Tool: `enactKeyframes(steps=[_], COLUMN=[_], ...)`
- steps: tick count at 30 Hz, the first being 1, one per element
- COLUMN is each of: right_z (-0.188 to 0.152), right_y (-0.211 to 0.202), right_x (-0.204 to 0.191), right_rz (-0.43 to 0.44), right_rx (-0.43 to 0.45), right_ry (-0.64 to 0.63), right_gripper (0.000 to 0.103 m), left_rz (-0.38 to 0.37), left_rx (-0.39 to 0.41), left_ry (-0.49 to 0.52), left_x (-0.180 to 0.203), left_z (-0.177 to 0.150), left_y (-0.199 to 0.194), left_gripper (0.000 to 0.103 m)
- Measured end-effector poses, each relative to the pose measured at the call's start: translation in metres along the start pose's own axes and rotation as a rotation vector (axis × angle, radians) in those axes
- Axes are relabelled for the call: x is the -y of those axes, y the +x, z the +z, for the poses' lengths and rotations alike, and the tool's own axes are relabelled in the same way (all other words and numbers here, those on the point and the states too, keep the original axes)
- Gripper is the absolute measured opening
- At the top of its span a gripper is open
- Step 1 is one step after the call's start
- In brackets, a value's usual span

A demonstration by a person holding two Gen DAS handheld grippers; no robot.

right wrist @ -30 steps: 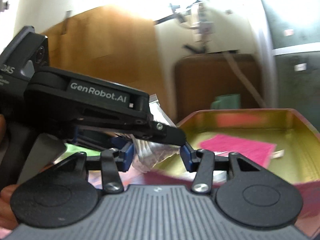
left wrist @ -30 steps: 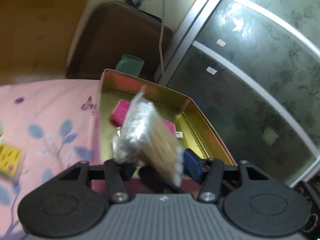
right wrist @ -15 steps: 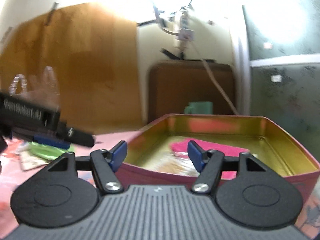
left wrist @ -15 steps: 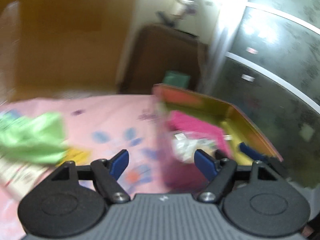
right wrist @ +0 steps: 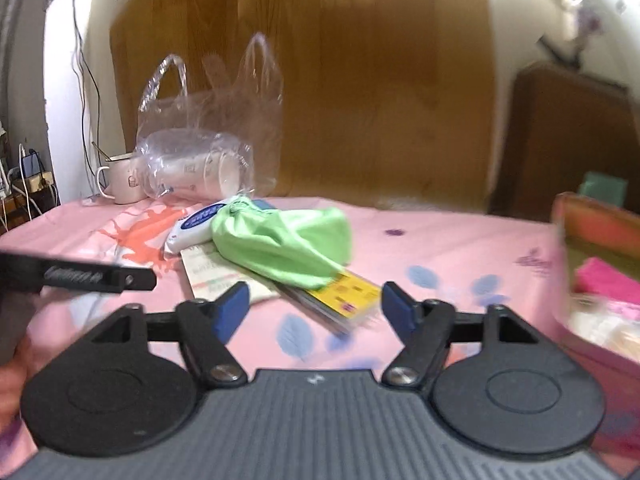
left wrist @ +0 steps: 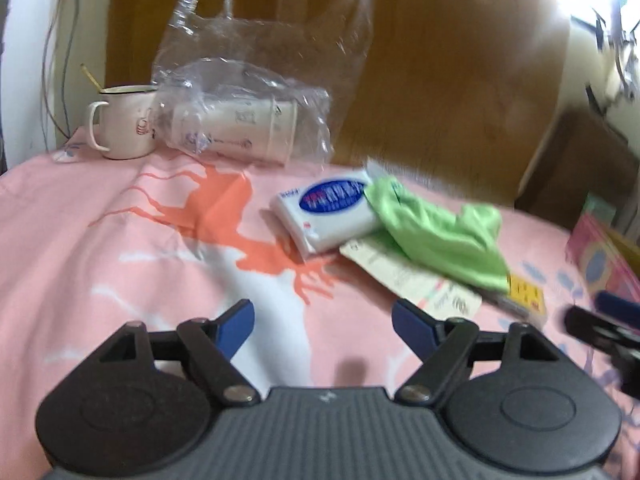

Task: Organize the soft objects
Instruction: 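Move the right tool to the green cloth and grasp it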

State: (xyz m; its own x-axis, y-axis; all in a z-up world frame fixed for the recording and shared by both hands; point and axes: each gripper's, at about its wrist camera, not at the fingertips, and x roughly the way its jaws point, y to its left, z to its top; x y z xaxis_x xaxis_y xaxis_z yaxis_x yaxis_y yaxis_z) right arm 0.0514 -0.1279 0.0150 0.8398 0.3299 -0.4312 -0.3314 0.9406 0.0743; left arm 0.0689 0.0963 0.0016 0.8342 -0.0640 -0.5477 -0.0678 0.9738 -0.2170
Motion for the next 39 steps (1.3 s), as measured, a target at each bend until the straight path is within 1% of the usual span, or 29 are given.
enactKeyframes(steps=[2, 6, 8, 10, 11, 12, 13, 14, 15, 16, 18, 20, 22, 25, 28, 32, 36, 37, 39], right_z=[0.011, 0.024, 0.027, 0.028, 0.027, 0.025, 0.025, 0.026, 0.025, 0.025, 0.023, 0.021, 0.019, 0.013, 0.005, -0.011, -0.026, -0.029, -0.037], right_y=[0.021, 0.058, 0.077, 0.092, 0.098, 0.101, 0.100, 0.098, 0.094, 0.095, 0.082, 0.065, 0.044, 0.011, -0.020, -0.055, -0.065, -0.063, -0.055], right_x=[-0.002, -0.009, -0.012, -0.015, -0.017, -0.017, -0.018, -0.019, -0.018, -0.019, -0.017, -0.015, -0.015, -0.016, -0.016, -0.019, -0.028, -0.031, -0.036], right_rz=[0.018, 0.011, 0.026, 0.019, 0.019, 0.017, -0.005, -0.008, -0.010, -0.019, -0.053, -0.056, -0.041, 0.006, 0.058, 0.175, 0.273, 0.287, 0.280], right_rx=[-0.021, -0.047, -0.081, -0.109, -0.121, -0.133, -0.127, -0.118, -0.111, -0.112, -0.079, -0.044, -0.013, 0.015, 0.031, 0.028, -0.005, -0.014, -0.048], right_ry=[0.020, 0.021, 0.026, 0.021, 0.017, 0.012, 0.005, 0.004, 0.000, -0.004, 0.000, 0.005, 0.006, 0.004, 0.008, 0.005, 0.007, 0.004, -0.002], right_gripper=[0.086, 0.087, 0.087, 0.085, 0.076, 0.058, 0.051, 0.036, 0.005, 0.005, 0.005, 0.005, 0.005, 0.006, 0.006, 0.006, 0.006, 0.006, 0.009], left_rz=[-0.013, -0.019, -0.024, -0.027, -0.028, -0.030, -0.031, -0.033, -0.034, -0.034, -0.035, -0.035, -0.033, -0.033, -0.032, -0.029, -0.021, -0.020, -0.018], left_rx=[0.014, 0.049, 0.052, 0.057, 0.060, 0.062, 0.063, 0.063, 0.063, 0.062, 0.061, 0.061, 0.063, 0.063, 0.063, 0.061, 0.058, 0.059, 0.056], left_ry=[-0.012, -0.038, -0.041, -0.034, -0.031, -0.031, -0.033, -0.037, -0.042, -0.049, -0.058, -0.063, -0.065, -0.074, -0.089, -0.092, -0.075, -0.070, -0.062], left_x=[-0.001, -0.005, -0.005, -0.004, -0.004, -0.004, -0.004, -0.004, -0.005, -0.006, -0.007, -0.008, -0.008, -0.009, -0.012, -0.013, -0.010, -0.010, -0.008], left_z=[0.000, -0.003, -0.003, -0.003, -0.004, -0.004, -0.004, -0.003, -0.003, -0.003, -0.003, -0.003, -0.003, -0.003, -0.002, -0.002, -0.003, -0.003, -0.003], left_y=[0.000, -0.006, -0.005, -0.006, -0.006, -0.007, -0.006, -0.007, -0.006, -0.006, -0.006, -0.006, -0.007, -0.007, -0.007, -0.008, -0.008, -0.009, -0.008], left_gripper=[0.079, 0.082, 0.082, 0.082, 0.083, 0.084, 0.084, 0.084, 0.085, 0.085, 0.085, 0.085, 0.086, 0.087, 0.092, 0.092, 0.093, 0.093, 0.094])
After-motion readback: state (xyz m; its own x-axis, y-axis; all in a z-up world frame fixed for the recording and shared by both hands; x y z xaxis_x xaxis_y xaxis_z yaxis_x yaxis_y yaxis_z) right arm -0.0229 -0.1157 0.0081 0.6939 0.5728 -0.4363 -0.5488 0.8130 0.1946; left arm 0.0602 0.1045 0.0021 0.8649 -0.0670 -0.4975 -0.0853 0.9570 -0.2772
